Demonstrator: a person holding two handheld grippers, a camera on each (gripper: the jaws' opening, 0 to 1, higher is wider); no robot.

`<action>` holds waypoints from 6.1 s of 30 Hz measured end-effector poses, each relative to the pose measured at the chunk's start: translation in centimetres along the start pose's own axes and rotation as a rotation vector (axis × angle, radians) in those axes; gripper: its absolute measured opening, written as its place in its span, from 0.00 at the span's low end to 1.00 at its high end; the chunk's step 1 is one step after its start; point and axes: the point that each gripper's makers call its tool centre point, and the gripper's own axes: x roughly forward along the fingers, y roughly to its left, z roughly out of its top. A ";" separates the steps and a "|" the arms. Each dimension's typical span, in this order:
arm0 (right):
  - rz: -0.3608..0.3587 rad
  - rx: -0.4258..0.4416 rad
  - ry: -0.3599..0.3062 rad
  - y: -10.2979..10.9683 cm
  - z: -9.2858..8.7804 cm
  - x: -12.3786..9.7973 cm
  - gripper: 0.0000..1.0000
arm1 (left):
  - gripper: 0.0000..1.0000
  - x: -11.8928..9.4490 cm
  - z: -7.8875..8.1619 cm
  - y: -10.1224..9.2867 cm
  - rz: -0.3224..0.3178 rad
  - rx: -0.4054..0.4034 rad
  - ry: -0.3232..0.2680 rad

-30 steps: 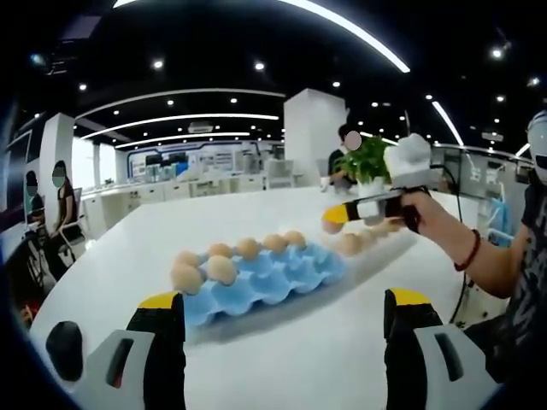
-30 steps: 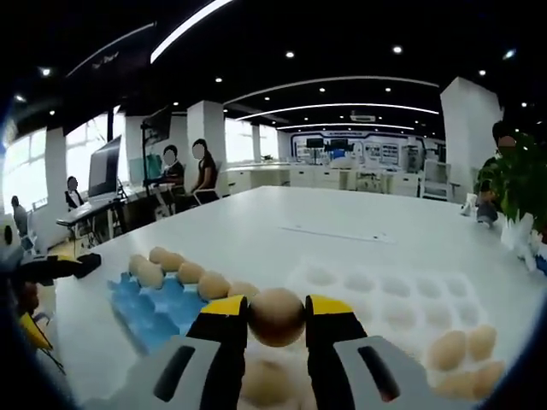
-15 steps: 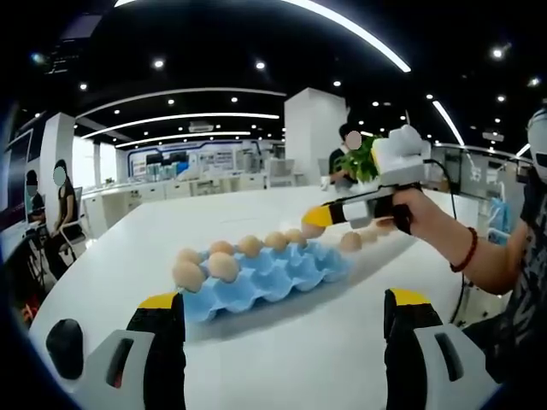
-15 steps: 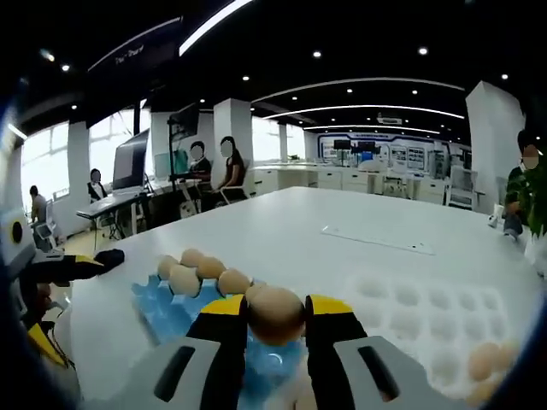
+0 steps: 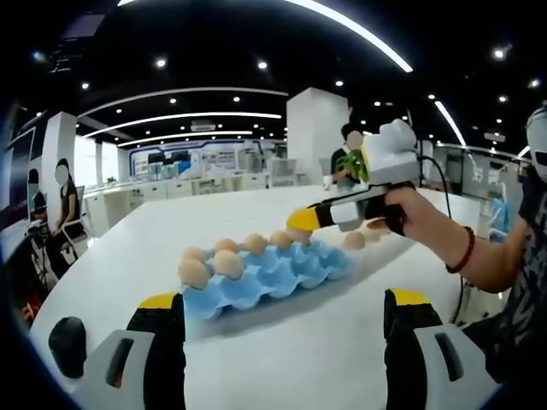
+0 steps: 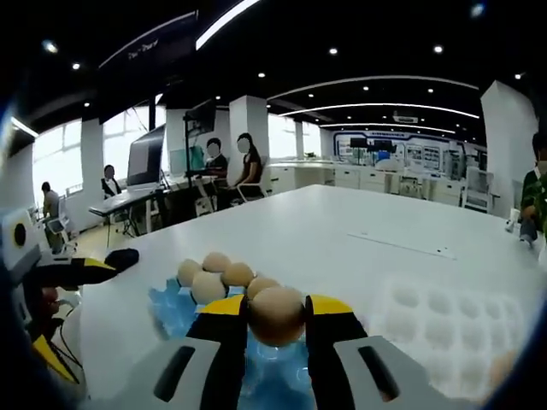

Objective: Place the egg into an empty slot of the egg tray after lifting it from the table, then release the egg inside the slot.

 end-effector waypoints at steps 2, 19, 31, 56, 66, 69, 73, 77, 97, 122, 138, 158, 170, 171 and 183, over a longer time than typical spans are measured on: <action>0.034 0.002 -0.006 0.9 0.1 0.3 0.27 | 0.99 0.0 -0.1 0.0 -0.002 0.001 0.001; 0.114 -0.042 -0.005 4.2 -0.6 2.8 0.27 | 0.99 -0.3 -0.2 0.6 0.006 -0.003 0.001; 0.123 -0.041 0.021 4.4 -2.1 3.8 0.27 | 0.98 0.0 -0.5 1.0 0.004 -0.006 0.011; 0.134 -0.065 0.017 4.7 -3.3 4.2 0.29 | 0.99 0.1 -0.5 1.0 0.003 -0.007 0.013; 0.139 -0.108 -0.013 5.1 -3.0 3.8 0.35 | 0.99 -0.2 -0.4 1.0 0.012 -0.007 0.012; 0.145 -0.104 -0.013 5.2 -3.0 3.7 0.43 | 0.99 -0.2 -0.4 1.0 0.012 -0.008 0.014; 0.140 -0.094 -0.017 4.9 -3.0 3.6 0.51 | 0.99 -0.3 -0.3 0.8 0.010 -0.005 0.013; 0.122 -0.090 -0.026 4.5 -2.7 3.3 0.58 | 0.99 -0.4 -0.2 0.7 0.010 -0.004 0.011; 0.057 -0.092 -0.040 2.8 -1.8 1.4 0.84 | 1.00 -0.7 0.2 0.3 0.008 -0.003 -0.004; -0.050 -0.042 -0.002 -2.5 -2.7 -1.1 0.86 | 1.00 -0.1 0.4 -0.5 -0.002 -0.002 -0.006; -0.115 -0.023 0.005 -6.0 -3.2 -2.8 0.85 | 1.00 0.3 0.6 -1.1 -0.013 0.006 -0.009; -0.197 -0.013 0.029 -9.7 -4.3 -4.9 0.84 | 1.00 1.6 0.6 -1.9 -0.041 0.017 0.000; -0.225 0.019 0.017 -11.6 -4.7 -6.7 0.84 | 1.00 2.1 0.6 -2.3 -0.055 0.019 0.004; -0.224 0.022 0.016 -11.6 -4.7 -6.8 0.84 | 1.00 2.1 0.7 -2.3 -0.056 0.019 0.003; -0.292 0.039 0.004 -14.1 -4.6 -8.7 0.79 | 1.00 2.6 0.5 -2.6 -0.064 0.017 0.007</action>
